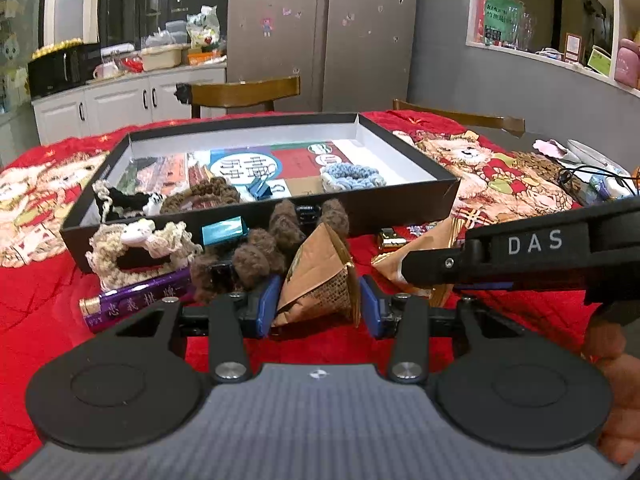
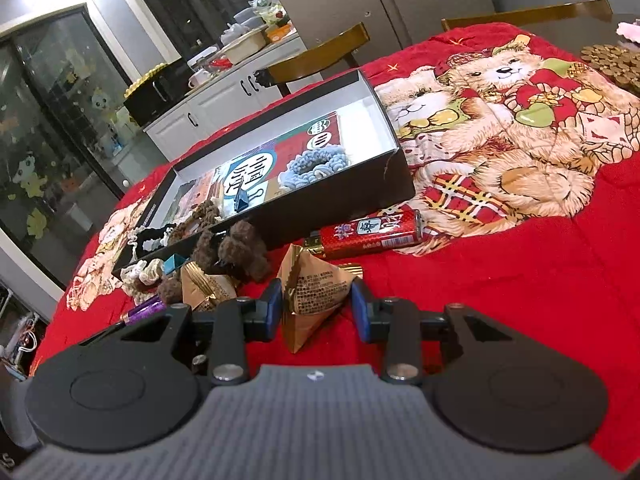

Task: Organize objects
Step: 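Grasp brown paper triangle with left tool while right tool grasps tan paper triangle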

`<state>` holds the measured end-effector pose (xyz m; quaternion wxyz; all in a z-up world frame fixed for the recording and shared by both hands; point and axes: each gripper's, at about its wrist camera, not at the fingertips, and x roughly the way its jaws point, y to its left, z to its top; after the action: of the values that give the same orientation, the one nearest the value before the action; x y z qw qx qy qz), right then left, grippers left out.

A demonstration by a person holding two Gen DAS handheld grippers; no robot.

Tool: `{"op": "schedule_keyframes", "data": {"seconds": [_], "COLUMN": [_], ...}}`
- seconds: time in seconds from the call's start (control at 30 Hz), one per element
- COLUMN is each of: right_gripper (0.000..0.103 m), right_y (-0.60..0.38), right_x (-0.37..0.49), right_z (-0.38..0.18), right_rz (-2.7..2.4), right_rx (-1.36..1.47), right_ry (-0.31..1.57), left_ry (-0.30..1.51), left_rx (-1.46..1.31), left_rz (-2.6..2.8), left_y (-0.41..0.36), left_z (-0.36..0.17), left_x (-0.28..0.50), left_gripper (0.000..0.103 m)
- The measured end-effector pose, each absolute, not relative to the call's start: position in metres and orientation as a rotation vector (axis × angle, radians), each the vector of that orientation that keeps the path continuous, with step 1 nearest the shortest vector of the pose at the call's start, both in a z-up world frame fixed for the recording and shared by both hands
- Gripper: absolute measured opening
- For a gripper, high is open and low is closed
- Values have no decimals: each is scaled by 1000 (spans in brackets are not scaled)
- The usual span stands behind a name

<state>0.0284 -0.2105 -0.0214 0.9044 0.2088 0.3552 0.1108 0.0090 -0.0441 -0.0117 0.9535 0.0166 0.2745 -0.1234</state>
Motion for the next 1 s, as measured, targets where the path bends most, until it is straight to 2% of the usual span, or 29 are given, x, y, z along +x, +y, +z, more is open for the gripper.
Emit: {"op": "schedule_keyframes", "data": {"seconds": [0.9,1.0], "right_gripper": [40,40], "right_y": [-228,-227], "right_x": [17,17], "right_z": [3,3], "right_rz": [247,244], "right_rx": [523,519], "right_ry": [636,631], "left_ry": [396,424], "left_rx": [12,35], "left_rz": [-245,-255], "left_y": [-38,-42], "left_z": [1,-1], "left_x": [-15,-13], "left_gripper": [49,49]}}
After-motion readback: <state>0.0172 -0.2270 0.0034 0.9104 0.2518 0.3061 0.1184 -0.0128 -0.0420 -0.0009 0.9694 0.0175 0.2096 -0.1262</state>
